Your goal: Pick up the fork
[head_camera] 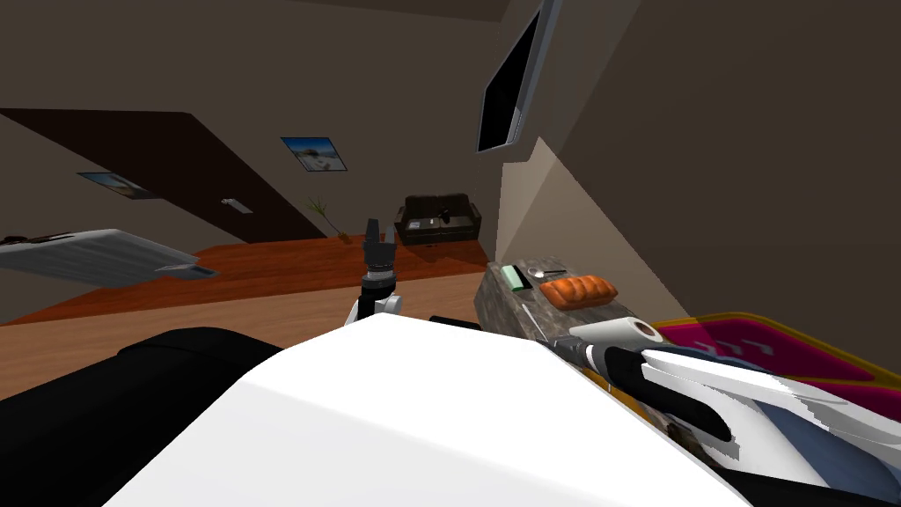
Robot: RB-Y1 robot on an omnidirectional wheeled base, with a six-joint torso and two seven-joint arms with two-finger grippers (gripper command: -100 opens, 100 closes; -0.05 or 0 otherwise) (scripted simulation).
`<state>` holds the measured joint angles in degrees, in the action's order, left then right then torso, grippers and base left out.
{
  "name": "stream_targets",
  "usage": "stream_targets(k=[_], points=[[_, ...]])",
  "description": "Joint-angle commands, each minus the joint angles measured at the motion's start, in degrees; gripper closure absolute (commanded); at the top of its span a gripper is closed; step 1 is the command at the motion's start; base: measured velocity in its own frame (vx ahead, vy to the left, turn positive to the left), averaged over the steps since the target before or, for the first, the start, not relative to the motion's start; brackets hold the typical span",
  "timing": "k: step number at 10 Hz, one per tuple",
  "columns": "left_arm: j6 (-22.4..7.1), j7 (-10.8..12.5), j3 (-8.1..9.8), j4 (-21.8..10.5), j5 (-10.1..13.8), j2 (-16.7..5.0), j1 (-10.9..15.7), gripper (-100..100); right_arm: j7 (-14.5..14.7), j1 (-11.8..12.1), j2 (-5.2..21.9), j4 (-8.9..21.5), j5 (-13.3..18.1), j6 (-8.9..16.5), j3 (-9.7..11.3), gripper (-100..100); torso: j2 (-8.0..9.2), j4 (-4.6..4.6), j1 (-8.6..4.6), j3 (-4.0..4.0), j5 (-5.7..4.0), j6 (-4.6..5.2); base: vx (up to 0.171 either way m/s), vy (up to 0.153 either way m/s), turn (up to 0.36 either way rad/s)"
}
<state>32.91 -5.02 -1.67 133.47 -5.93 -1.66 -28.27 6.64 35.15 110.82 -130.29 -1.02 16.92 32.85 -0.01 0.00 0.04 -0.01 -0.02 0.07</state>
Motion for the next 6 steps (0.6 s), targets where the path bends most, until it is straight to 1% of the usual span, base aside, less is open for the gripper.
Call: stream_targets(k=[1,2,3,4,5,6], points=[[0.0,0.0,0.0,0.0,0.0,0.0,0.0,0,0.0,0.0,0.0,0.0,0.0,0.0,0.0,0,0.0,0.0,0.0,0.0,0.0,0.0,0.0,0.0,0.0],[0.0,0.0,0.0,0.0,0.0,0.0,0.0,0,-2.89,-0.67,-0.61,1.69,-2.86,1.24,0.46,-100,0.01,0.0,0.0,0.01,0.0,0.0,-0.136,-0.125,0.313],[0.0,0.0,0.0,0.0,0.0,-0.01,0.03,0,-3.68,-0.67,-0.61,1.69,-3.04,1.24,0.46,-100,0.38,0.06,-0.4,0.2,-0.07,-0.06,-0.164,-0.136,0.467],[-0.01,0.0,0.0,-0.01,0.0,-0.01,0.03,0,-3.68,-0.67,-0.61,1.69,-3.04,1.24,0.46,-100,0.51,0.12,-0.47,0.3,-0.11,-0.06,-0.11,-0.08,0.478],[-0.01,0.0,0.0,-0.01,0.0,-0.01,0.02,0,-7.13,-1.33,-1.22,3.39,-5.09,2.47,0.91,-100,0.41,0.1,-0.36,0.24,-0.09,-0.05,-0.216,-0.172,0.454],[-0.01,0.0,0.01,-0.01,0.0,-0.01,0.03,0,-7.32,-1.33,-1.22,3.39,-6.1,2.47,0.91,-100,0.68,0.14,-0.65,0.38,-0.13,-0.03,-0.215,-0.158,0.47]])
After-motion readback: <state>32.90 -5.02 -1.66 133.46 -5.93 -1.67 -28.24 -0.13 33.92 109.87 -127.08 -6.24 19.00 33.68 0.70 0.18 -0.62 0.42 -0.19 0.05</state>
